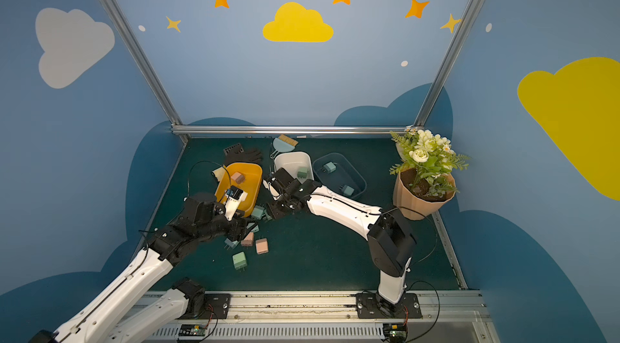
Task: Place the plugs by color into the storage box
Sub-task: Pick up the plug from the center of the board.
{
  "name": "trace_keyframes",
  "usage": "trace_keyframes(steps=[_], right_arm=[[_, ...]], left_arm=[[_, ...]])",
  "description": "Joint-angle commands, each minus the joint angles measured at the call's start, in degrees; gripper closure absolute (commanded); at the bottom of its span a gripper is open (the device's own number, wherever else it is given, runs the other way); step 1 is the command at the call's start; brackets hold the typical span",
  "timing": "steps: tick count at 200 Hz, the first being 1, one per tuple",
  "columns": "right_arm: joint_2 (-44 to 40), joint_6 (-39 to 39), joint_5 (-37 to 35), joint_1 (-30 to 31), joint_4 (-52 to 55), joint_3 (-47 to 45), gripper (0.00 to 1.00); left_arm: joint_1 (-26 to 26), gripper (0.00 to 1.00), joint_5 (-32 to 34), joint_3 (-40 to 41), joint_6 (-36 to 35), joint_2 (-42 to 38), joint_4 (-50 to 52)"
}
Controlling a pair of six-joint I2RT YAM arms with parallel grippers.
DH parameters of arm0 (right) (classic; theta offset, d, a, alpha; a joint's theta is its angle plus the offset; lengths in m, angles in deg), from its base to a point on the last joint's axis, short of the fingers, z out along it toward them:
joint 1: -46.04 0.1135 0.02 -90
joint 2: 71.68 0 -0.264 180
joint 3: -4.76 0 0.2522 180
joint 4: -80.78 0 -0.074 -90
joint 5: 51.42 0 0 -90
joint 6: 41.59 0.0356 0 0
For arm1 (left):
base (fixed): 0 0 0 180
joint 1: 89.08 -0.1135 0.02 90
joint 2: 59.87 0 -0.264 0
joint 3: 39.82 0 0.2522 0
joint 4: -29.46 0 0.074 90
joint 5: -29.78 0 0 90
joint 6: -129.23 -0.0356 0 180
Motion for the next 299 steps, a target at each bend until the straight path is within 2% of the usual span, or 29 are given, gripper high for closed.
trace_keyframes(steps=[1, 70, 94, 112, 169, 209, 299], right_arm=[[-1.70, 1.09, 0.65, 0.50, -1.01, -1.03, 0.46], [0.32, 1.46, -2.15, 1.22, -0.57, -0.46, 0.45], [2.90, 1.30, -1.61, 1.21, 0.92, 1.85, 0.45], [4.18, 1.41, -1.62, 1.20, 1.01, 2.92, 0.42], [9.95, 1.42, -2.25, 1.12, 2.89, 9.00, 0.40], [14.85, 0.67, -2.65, 0.94, 7.01, 14.59, 0.39], [22.31, 0.36, -3.55, 0.15, 10.41, 20.97, 0.38]], left_arm=[[0.43, 0.29, -0.95, 1.03, -1.52, 0.21, 2.02], [0.52, 0.33, -2.72, 1.09, -3.71, 4.54, 1.89], [0.61, 0.34, -1.74, 1.14, -3.81, 3.78, 2.14], [0.56, 0.33, 2.13, 1.27, -4.49, 3.17, 2.56], [0.52, 0.29, 7.07, 3.19, -10.19, -1.25, 2.85], [0.36, 0.28, 7.35, 4.44, -11.90, -3.53, 2.08], [-0.01, 0.29, 7.47, 3.90, -12.25, -3.61, 2.10]])
